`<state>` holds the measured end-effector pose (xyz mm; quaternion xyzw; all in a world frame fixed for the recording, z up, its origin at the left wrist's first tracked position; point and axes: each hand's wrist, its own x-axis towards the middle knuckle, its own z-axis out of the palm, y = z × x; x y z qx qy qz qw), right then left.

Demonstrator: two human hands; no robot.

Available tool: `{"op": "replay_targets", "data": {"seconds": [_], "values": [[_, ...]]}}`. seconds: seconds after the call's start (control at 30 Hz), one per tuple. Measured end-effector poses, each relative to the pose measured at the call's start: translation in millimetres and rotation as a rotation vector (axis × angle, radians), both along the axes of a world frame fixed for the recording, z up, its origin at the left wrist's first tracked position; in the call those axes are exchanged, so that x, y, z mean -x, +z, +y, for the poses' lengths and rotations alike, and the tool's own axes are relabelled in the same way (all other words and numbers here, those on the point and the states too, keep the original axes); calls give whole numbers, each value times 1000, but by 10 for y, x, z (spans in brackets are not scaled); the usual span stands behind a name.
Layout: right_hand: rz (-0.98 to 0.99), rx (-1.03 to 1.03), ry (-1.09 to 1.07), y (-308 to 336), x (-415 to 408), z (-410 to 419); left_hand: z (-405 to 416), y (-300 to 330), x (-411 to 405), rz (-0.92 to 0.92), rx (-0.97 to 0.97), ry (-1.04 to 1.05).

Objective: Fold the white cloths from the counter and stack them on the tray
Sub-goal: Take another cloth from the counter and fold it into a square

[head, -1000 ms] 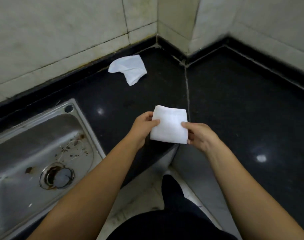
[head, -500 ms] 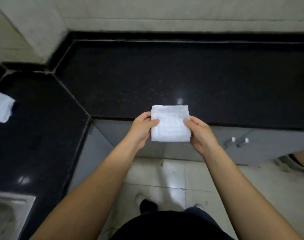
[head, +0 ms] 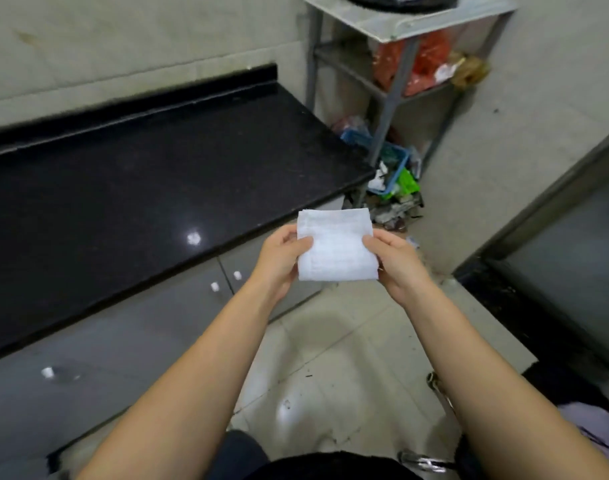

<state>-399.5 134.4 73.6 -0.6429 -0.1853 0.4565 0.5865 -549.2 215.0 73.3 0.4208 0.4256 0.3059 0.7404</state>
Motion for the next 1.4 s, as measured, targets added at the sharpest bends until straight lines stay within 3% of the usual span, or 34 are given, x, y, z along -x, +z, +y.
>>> {"op": "replay_targets", "data": {"seconds": [0.27, 0.67, 0.83, 1.13, 1.4], "values": [[-43, -88, -133, 153, -1501, 480, 599, 186, -1586, 12, -90, -86], [-353, -278, -92, 1316, -3488, 2577, 2705, 1309, -3534, -10, -375, -61], [-487, -324, 19, 1793, -4286, 3445, 3475, 1727, -4195, -34, -499, -2], [-596, -293, 253, 2209, -5657, 5330, 4806, 2176, -5421, 40, -469, 246], [-718, -169, 476, 2072, -6061, 6267, 5519, 2001, -5728, 232, -334, 351]]}}
